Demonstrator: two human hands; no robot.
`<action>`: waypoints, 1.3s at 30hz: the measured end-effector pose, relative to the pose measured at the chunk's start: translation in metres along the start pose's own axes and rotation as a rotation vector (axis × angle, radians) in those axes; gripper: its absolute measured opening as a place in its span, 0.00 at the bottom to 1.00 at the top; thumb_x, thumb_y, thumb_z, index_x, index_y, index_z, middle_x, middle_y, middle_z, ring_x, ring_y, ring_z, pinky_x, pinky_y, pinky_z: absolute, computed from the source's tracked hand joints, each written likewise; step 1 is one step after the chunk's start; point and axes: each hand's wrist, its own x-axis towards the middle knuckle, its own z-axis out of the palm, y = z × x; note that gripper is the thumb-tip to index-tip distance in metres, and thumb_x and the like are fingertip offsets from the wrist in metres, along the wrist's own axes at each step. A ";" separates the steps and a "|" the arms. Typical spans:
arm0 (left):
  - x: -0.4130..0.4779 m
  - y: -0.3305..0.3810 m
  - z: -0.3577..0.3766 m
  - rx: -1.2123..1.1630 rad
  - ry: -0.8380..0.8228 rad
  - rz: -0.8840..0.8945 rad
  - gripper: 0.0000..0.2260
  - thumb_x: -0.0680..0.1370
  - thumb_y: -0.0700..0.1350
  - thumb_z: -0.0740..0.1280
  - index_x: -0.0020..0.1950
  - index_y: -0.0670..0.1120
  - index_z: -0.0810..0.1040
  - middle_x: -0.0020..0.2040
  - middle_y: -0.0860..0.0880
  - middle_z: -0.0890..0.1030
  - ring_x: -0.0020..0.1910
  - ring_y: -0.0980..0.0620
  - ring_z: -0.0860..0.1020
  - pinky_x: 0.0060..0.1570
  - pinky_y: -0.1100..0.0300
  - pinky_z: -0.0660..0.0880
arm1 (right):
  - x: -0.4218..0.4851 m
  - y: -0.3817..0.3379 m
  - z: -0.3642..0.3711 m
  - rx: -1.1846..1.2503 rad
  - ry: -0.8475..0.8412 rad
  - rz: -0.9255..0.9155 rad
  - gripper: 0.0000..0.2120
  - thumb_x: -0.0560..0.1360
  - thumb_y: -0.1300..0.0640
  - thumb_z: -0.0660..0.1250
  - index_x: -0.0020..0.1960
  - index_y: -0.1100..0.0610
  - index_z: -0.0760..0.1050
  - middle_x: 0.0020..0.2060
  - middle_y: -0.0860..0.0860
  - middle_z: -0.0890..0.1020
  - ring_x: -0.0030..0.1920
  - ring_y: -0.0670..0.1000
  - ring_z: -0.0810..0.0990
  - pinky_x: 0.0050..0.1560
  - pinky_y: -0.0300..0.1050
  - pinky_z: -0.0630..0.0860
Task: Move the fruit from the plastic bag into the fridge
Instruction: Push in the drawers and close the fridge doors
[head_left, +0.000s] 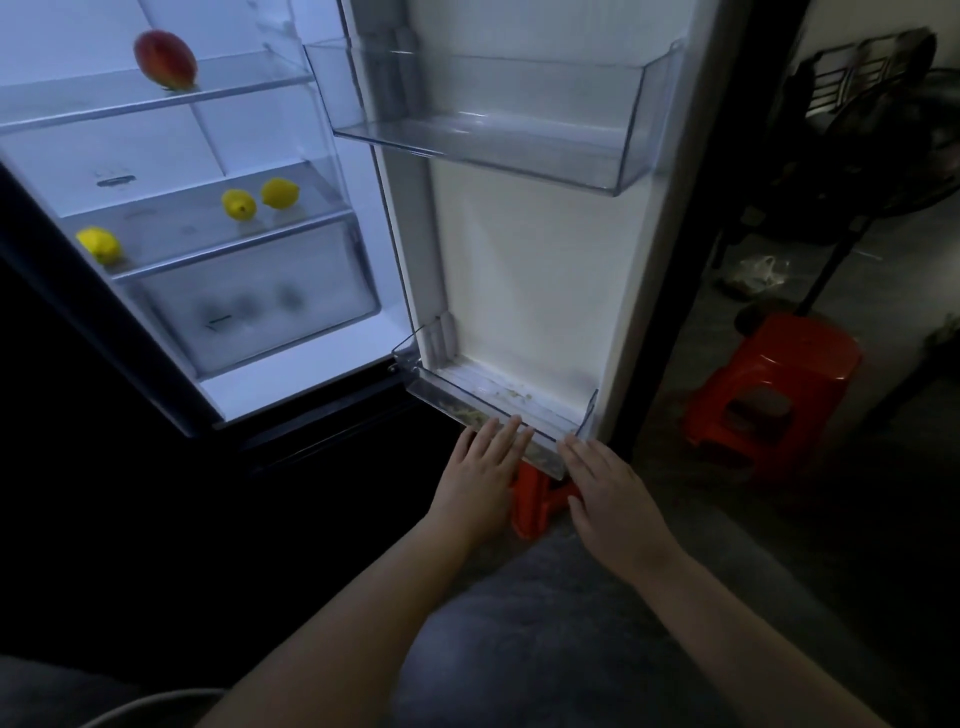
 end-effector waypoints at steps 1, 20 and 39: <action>-0.005 -0.004 0.001 0.001 0.005 -0.004 0.33 0.80 0.50 0.57 0.77 0.52 0.38 0.78 0.51 0.40 0.76 0.49 0.41 0.71 0.51 0.35 | -0.002 -0.005 0.001 -0.001 0.004 -0.019 0.34 0.73 0.58 0.67 0.75 0.54 0.57 0.73 0.50 0.64 0.73 0.51 0.61 0.71 0.52 0.63; -0.093 -0.077 0.007 -0.100 0.040 -0.196 0.32 0.78 0.51 0.61 0.78 0.52 0.47 0.78 0.53 0.45 0.77 0.52 0.43 0.75 0.49 0.47 | -0.008 -0.104 0.023 0.040 -0.058 -0.311 0.36 0.70 0.57 0.70 0.75 0.55 0.60 0.74 0.51 0.62 0.74 0.52 0.59 0.71 0.52 0.63; -0.101 -0.014 -0.045 0.087 0.604 0.014 0.26 0.75 0.46 0.59 0.74 0.48 0.62 0.75 0.45 0.58 0.74 0.43 0.59 0.72 0.45 0.59 | -0.003 -0.089 -0.044 0.308 0.445 -0.157 0.38 0.69 0.66 0.70 0.74 0.54 0.57 0.75 0.56 0.54 0.75 0.54 0.53 0.67 0.57 0.66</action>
